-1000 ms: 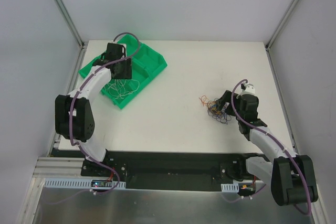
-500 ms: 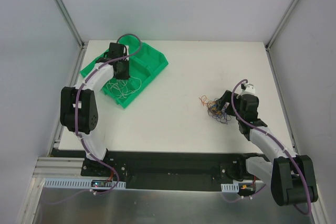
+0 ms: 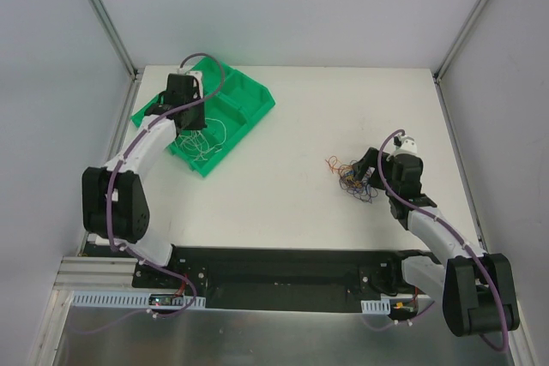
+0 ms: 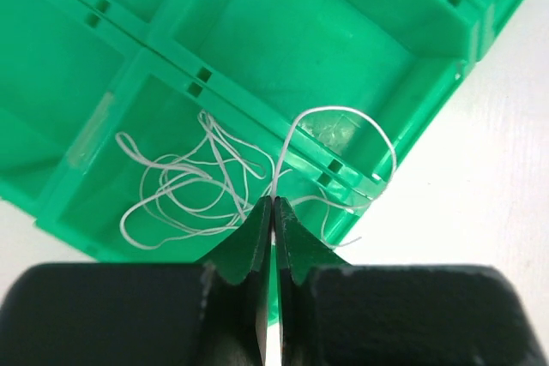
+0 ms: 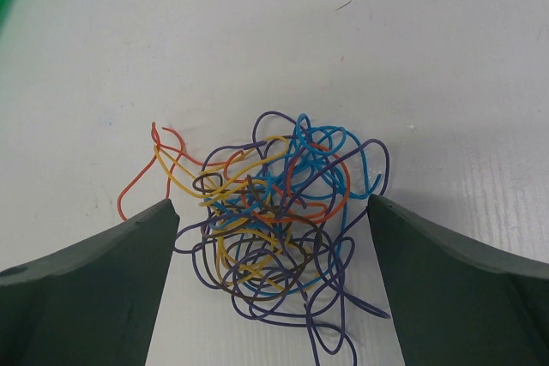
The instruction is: Untangle the cables
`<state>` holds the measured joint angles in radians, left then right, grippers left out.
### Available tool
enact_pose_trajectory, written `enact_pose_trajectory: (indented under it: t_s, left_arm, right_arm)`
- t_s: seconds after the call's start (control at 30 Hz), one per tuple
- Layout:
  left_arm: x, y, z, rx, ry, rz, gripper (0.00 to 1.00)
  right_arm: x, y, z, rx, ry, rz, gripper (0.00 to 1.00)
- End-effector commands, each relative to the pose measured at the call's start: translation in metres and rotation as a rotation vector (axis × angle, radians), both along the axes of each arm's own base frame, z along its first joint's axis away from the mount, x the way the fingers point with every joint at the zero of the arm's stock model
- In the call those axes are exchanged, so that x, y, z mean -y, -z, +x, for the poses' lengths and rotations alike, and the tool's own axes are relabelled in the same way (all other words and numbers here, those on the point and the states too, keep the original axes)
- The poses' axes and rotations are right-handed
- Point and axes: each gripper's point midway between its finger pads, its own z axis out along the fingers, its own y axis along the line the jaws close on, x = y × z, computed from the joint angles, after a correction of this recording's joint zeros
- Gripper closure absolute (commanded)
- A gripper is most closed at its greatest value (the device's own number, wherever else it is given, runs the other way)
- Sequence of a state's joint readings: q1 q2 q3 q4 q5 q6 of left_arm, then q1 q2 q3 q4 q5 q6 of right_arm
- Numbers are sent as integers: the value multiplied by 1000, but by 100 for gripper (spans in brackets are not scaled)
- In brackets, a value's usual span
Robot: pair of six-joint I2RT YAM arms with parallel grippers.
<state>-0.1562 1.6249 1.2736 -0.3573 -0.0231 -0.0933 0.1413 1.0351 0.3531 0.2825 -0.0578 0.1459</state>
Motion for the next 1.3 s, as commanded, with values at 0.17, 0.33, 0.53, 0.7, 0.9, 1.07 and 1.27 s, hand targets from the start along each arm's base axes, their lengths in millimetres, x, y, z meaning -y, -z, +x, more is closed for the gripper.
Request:
enact_pose_trajectory:
  t_s: [0.17, 0.33, 0.53, 0.7, 0.9, 1.07, 1.27]
  left_arm:
    - [-22, -50, -10, 236, -89, 37, 100]
    - [-72, -33, -22, 187, -362, 195, 100]
    - [-75, 5, -13, 51, -386, 206, 100]
    - [-77, 40, -15, -126, -412, 253, 100]
    - [-83, 32, -18, -111, -454, 253, 100]
    - [-77, 16, -12, -75, -435, 218, 100]
    - [-75, -31, -20, 41, -419, 165, 48]
  right_arm:
    - [0, -13, 10, 47, 8, 18, 5]
    - [-1, -13, 10, 47, 4, 19, 5]
    - [-1, -16, 10, 56, 2, 24, 5]
    - [2, -17, 9, 61, 14, 9, 5]
    - [7, -19, 7, 69, 28, -10, 5]
    - [4, -17, 9, 59, 17, -7, 5]
    - [9, -11, 9, 45, 46, -17, 6]
